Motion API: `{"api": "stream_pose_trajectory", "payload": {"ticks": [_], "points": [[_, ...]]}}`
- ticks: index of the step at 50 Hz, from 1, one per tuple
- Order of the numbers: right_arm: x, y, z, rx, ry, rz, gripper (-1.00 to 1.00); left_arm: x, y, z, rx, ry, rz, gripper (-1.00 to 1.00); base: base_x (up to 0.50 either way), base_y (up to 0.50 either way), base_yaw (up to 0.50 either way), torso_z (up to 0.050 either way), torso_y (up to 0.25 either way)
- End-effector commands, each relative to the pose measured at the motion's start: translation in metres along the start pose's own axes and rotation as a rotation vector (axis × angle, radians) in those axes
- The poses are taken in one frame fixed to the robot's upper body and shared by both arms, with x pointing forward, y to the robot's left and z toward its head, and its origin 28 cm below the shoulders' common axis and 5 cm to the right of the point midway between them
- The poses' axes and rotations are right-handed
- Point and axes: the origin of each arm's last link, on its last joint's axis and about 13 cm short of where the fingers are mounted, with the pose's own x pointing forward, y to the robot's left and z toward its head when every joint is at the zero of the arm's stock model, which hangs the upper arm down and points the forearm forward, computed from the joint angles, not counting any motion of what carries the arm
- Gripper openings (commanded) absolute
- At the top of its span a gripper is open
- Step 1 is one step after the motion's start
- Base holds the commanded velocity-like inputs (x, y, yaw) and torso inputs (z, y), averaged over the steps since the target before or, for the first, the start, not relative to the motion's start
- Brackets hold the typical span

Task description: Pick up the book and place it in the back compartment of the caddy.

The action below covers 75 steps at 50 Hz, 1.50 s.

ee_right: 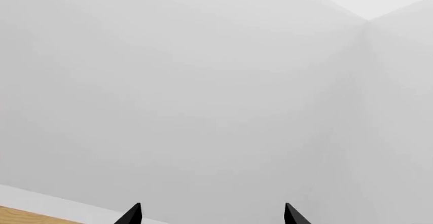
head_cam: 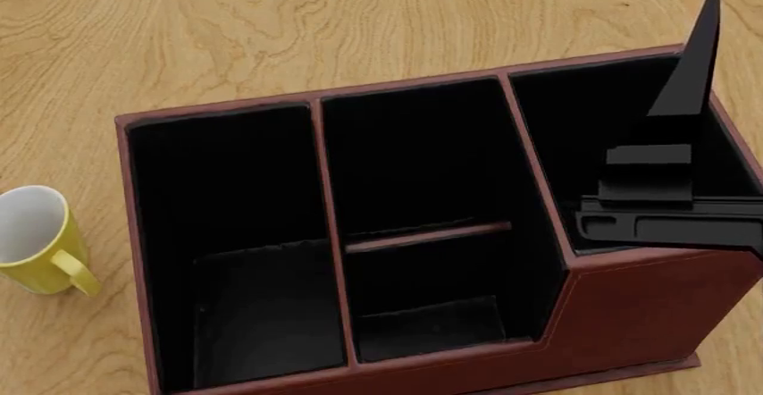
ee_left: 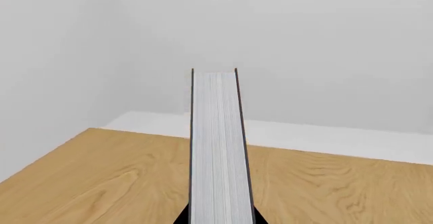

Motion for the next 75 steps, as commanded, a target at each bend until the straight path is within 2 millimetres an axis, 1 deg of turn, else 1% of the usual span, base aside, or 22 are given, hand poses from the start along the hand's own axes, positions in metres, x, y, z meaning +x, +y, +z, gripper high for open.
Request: {"api": "stream_pose_trajectory", "payload": {"ticks": [1,7,23,35,42,54,64,75], "points": [[0.0,0.0,0.0,0.001,0.001,-0.001,1.0,-0.001,0.002,0.008,0.018,-0.036,-0.052,-1.0,0.0,0.0,0.0,0.0,0.0],[0.0,-0.001,0.0,0.0,0.001,-0.001,1.0,-0.002,0.001,0.007,0.031,-0.019,-0.108,-1.0,0.0,0.0,0.0,0.002,0.002],[-0.001,-0.001,-0.001,0.001,0.002,-0.002,1.0,-0.01,-0.004,0.015,0.031,-0.022,-0.24,-1.0,0.0,0.0,0.0,0.0,0.002],[-0.003,-0.002,-0.002,-0.001,0.005,-0.004,1.0,-0.012,-0.008,0.018,0.065,-0.04,-0.295,-1.0,0.0,0.0,0.0,0.001,0.003],[-0.003,-0.002,-0.002,-0.002,0.005,-0.005,1.0,-0.019,-0.012,0.017,0.094,-0.039,-0.402,-1.0,0.0,0.0,0.0,0.0,0.002],[-0.005,-0.003,-0.002,0.0,0.004,-0.011,1.0,-0.028,-0.017,0.018,0.127,-0.044,-0.503,-1.0,0.0,0.0,0.0,0.0,0.002],[-0.005,-0.004,0.0,0.001,0.001,-0.012,1.0,-0.03,-0.02,0.019,0.151,-0.036,-0.613,-1.0,0.0,0.0,0.0,0.001,0.002],[-0.005,-0.005,0.001,-0.001,0.0,-0.015,1.0,-0.027,-0.027,0.022,0.158,-0.031,-0.706,-1.0,0.0,0.0,0.0,0.0,0.002]]}}
